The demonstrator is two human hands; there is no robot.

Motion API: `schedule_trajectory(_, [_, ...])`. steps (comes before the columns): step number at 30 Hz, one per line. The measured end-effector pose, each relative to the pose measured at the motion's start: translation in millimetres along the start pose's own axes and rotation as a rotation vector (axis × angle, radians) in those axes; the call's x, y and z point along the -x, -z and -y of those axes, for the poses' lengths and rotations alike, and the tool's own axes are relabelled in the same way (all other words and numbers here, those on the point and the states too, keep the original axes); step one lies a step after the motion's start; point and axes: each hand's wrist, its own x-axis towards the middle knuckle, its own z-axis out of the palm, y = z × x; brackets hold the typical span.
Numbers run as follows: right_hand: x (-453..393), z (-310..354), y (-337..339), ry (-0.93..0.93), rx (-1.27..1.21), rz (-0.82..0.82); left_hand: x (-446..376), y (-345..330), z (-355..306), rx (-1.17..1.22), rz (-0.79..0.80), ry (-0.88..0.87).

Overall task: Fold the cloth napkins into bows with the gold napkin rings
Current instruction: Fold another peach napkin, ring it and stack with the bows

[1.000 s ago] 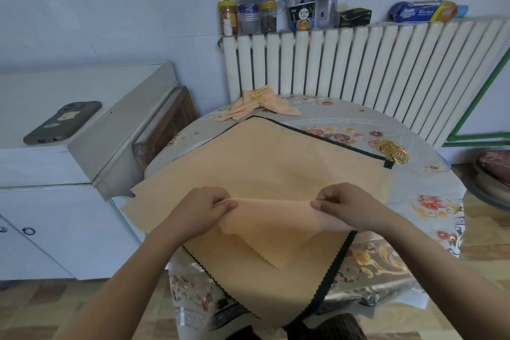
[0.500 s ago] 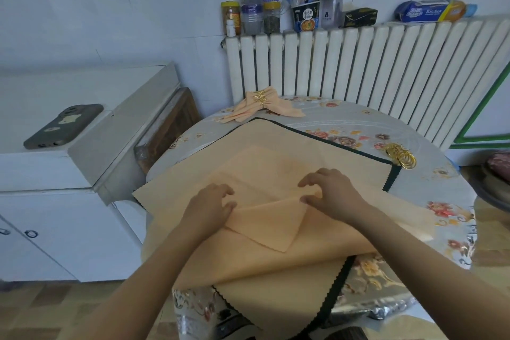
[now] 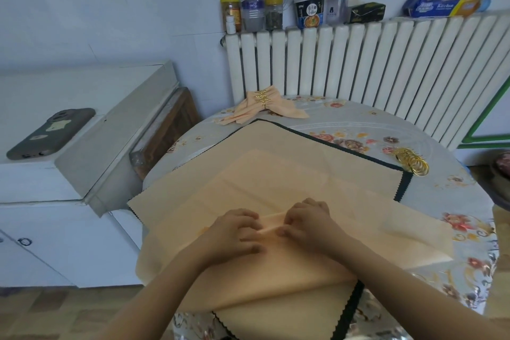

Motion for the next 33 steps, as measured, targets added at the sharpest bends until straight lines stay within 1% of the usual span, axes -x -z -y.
schedule_trajectory(1, [-6.2,-0.1,5.6,-0.014,-0.041,-0.008,-5.8,1.1,-0.1,0.025,-0.090,0.026])
schedule_trajectory(3, [-20.6,-2.1,18.5,-0.055,-0.175,-0.076,-20.7,7.1,1.3,0.110,-0.233,0.105])
schedule_trajectory(5, [-34.0,-7.3,27.3,-0.116,-0.309,-0.119,-36.2,11.8,6.0,0.175,-0.326,0.191])
schedule_trajectory(7, [-52.1,-17.4,30.2,-0.213,-0.425,-0.081,-52.9,16.4,11.6,0.146,-0.384,0.246])
schedule_trajectory(8, [-62.9,-22.8,30.1,-0.254,-0.425,-0.051,-62.4,18.6,15.1,0.111,-0.411,0.259])
schedule_trajectory(11, [-96.9,-39.8,24.7,-0.281,-0.195,-0.025,-89.5,23.7,27.5,0.030,-0.456,0.283])
schedule_trajectory(13, [-113.8,-43.3,19.7,-0.287,-0.109,-0.057,-102.8,26.0,33.5,-0.039,-0.479,0.279])
schedule_trajectory(16, [-144.8,-48.1,12.0,-0.285,-0.052,-0.177,-129.8,31.4,48.0,-0.092,-0.530,0.276])
schedule_trajectory(20, [-165.8,-51.1,4.9,-0.248,-0.085,-0.263,-152.1,36.8,57.9,-0.098,-0.535,0.297])
schedule_trajectory(23, [-183.6,-54.5,3.0,-0.232,-0.093,-0.245,-172.6,44.9,65.3,-0.069,-0.454,0.356])
schedule_trajectory(25, [-191.4,-53.4,3.9,-0.252,-0.115,-0.224,-179.9,53.7,65.5,0.047,-0.409,0.429])
schedule_trajectory(28, [-199.0,-53.6,5.6,-0.333,-0.245,-0.168,-185.0,62.6,67.9,0.283,-0.375,0.485])
schedule_trajectory(30, [-203.1,-55.4,6.9,-0.339,-0.294,-0.165,-184.2,64.8,69.2,0.397,-0.425,0.458])
schedule_trajectory(33, [-207.2,-59.0,8.6,-0.333,-0.319,-0.190,-185.6,64.5,71.1,0.491,-0.476,0.409])
